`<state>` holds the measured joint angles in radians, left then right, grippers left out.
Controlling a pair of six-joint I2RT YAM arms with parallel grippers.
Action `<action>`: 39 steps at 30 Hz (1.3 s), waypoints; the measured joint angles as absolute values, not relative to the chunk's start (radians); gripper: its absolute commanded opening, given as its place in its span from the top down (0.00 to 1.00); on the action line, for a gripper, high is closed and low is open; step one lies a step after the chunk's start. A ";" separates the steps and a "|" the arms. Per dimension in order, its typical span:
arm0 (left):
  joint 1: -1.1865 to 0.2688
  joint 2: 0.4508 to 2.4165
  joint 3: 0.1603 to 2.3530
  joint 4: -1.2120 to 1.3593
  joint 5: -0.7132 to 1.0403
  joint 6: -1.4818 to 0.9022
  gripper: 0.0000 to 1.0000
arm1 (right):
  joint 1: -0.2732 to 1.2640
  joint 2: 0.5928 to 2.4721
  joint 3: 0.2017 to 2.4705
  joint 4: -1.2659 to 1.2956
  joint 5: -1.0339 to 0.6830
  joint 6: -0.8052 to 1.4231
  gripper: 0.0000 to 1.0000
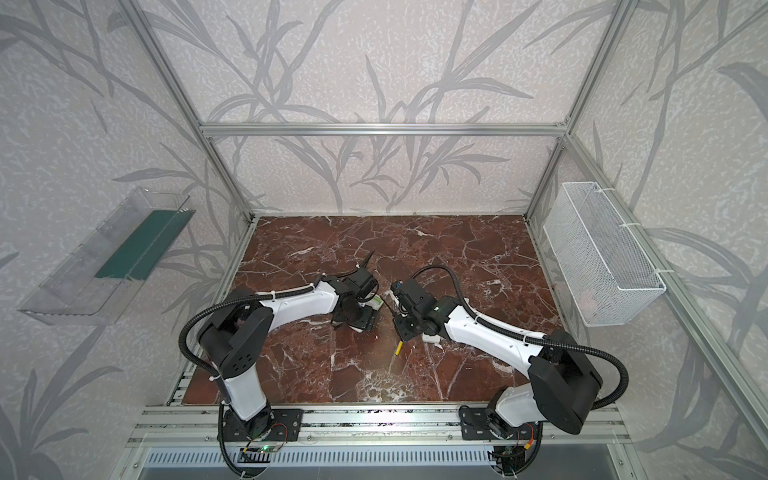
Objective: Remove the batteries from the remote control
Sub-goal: 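Bring the remote toward the right gripper and insert screwdriver tip beside green battery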
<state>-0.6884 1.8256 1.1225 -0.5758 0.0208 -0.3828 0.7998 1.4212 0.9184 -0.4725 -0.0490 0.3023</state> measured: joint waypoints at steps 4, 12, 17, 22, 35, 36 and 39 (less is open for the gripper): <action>-0.688 1.818 1.106 -0.546 0.006 -0.366 0.49 | 0.798 1.437 0.937 -0.486 -0.059 0.297 1.00; -0.692 1.766 1.024 -0.445 0.014 -0.330 0.65 | 0.794 1.505 1.007 -0.527 -0.112 0.294 1.00; -0.699 1.741 0.983 -0.398 0.015 -0.297 0.66 | 0.794 1.571 1.048 -0.555 -0.148 0.299 1.00; -0.730 1.728 0.963 -0.385 0.002 -0.268 0.65 | 0.794 1.597 1.048 -0.573 -0.175 0.321 1.00; -0.798 1.714 0.946 -0.394 -0.034 -0.250 0.68 | 0.787 1.600 1.060 -0.633 -0.173 0.352 1.00; -0.803 1.713 0.946 -0.397 -0.035 -0.250 0.68 | 0.783 1.604 1.066 -0.643 -0.171 0.353 1.00; -0.817 1.713 0.946 -0.402 -0.036 -0.253 0.68 | 0.778 1.620 1.087 -0.667 -0.164 0.355 1.00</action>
<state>-0.8173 1.7126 0.9463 -0.4023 -0.0360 -0.2527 0.7784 1.6203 1.0870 -0.6674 -0.1642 0.3553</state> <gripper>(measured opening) 0.520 0.237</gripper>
